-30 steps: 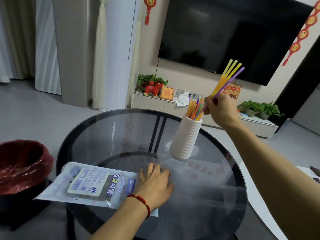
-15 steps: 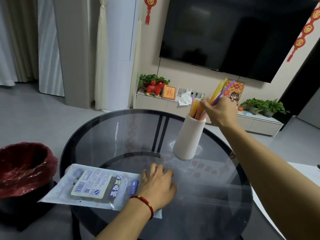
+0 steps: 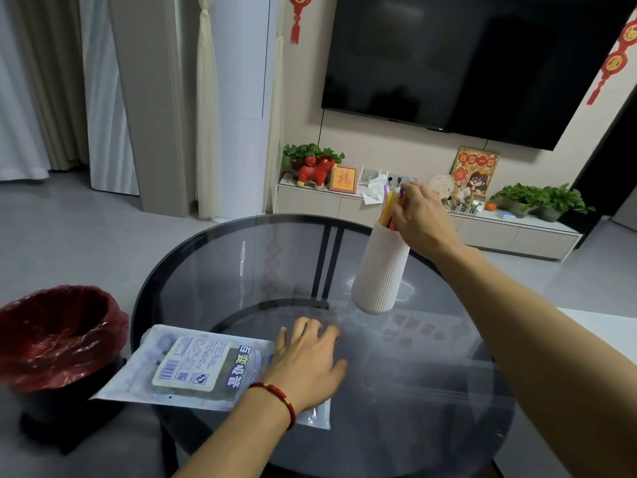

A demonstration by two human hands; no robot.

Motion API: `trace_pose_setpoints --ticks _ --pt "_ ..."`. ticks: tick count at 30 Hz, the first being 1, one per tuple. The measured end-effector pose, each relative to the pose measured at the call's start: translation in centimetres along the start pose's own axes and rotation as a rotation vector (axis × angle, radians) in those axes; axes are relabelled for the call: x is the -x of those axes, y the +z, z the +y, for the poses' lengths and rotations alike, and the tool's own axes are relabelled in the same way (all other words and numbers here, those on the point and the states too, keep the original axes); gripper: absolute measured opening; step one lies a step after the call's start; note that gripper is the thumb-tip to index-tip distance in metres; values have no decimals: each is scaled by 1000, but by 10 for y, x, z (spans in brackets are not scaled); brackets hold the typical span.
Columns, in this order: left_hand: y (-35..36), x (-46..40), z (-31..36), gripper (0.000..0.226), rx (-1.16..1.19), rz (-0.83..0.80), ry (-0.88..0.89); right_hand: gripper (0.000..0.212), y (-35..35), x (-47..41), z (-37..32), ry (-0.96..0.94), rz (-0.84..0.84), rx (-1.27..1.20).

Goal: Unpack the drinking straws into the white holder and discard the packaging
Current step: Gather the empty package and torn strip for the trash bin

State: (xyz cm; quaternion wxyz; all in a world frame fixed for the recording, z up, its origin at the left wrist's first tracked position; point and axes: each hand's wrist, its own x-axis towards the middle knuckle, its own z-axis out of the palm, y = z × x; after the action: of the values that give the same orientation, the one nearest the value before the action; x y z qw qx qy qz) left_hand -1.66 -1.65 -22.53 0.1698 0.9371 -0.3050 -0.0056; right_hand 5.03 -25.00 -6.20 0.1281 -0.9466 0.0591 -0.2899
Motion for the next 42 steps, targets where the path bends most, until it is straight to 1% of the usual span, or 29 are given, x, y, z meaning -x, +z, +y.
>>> trace_pose_setpoints --ticks 3,7,9,12,14,15,16,17,19,20,21,22,23,25,26,27,28,32,37,40,42 --pt "-4 3 -4 61 -32 -33 -16 52 -3 -2 2 -13 28 -22" --pt "-10 9 -11 88 -81 -140 -12 52 -5 -5 5 -93 -93 42" --pt "-11 13 -16 103 -94 -224 -7 52 -6 -7 5 -89 -99 52" --pt "-9 20 -21 118 -124 -330 7 65 -8 -7 7 -87 -160 66" --pt "-7 22 -25 125 -140 -360 19 76 -8 -7 9 -102 -210 110" --pt "-6 22 -26 126 -144 -358 24 81 -9 -7 8 -113 -208 142" --pt "-5 22 -27 127 -145 -346 35 83 -10 -6 7 -133 -171 167" --pt "-3 22 -27 127 -146 -327 51 81 -13 -2 4 -160 -99 173" --pt "-1 21 -28 123 -141 -274 86 65 -17 13 -7 -227 70 98" --pt "0 21 -27 120 -136 -245 103 53 -16 27 -14 -250 115 34" --pt "1 21 -26 118 -130 -220 118 40 -13 43 -19 -255 95 -24" --pt "2 20 -24 117 -127 -199 131 30 -6 62 -24 -241 12 -68" --pt "3 20 -21 117 -127 -178 145 24 2 82 -27 -207 -125 -92" --pt "4 19 -16 118 -118 -137 170 24 27 124 -29 -107 -449 -120" --pt "4 19 -14 119 -118 -119 187 27 39 143 -29 -54 -571 -145" --pt "5 19 -11 121 -124 -115 205 30 49 163 -26 6 -645 -187" --pt "5 20 -9 123 -127 -117 217 31 57 178 -25 63 -674 -249" --pt "3 23 -4 123 -118 -113 248 23 69 210 -15 273 -563 -520" --pt "-10 32 -9 110 -111 -91 262 17 74 223 -29 358 -592 -875" --pt "-28 42 -18 97 -184 -69 206 17 90 221 -55 398 -545 -1002" --pt "-45 57 -29 87 -171 7 111 15 103 214 -79 445 -515 -1108"
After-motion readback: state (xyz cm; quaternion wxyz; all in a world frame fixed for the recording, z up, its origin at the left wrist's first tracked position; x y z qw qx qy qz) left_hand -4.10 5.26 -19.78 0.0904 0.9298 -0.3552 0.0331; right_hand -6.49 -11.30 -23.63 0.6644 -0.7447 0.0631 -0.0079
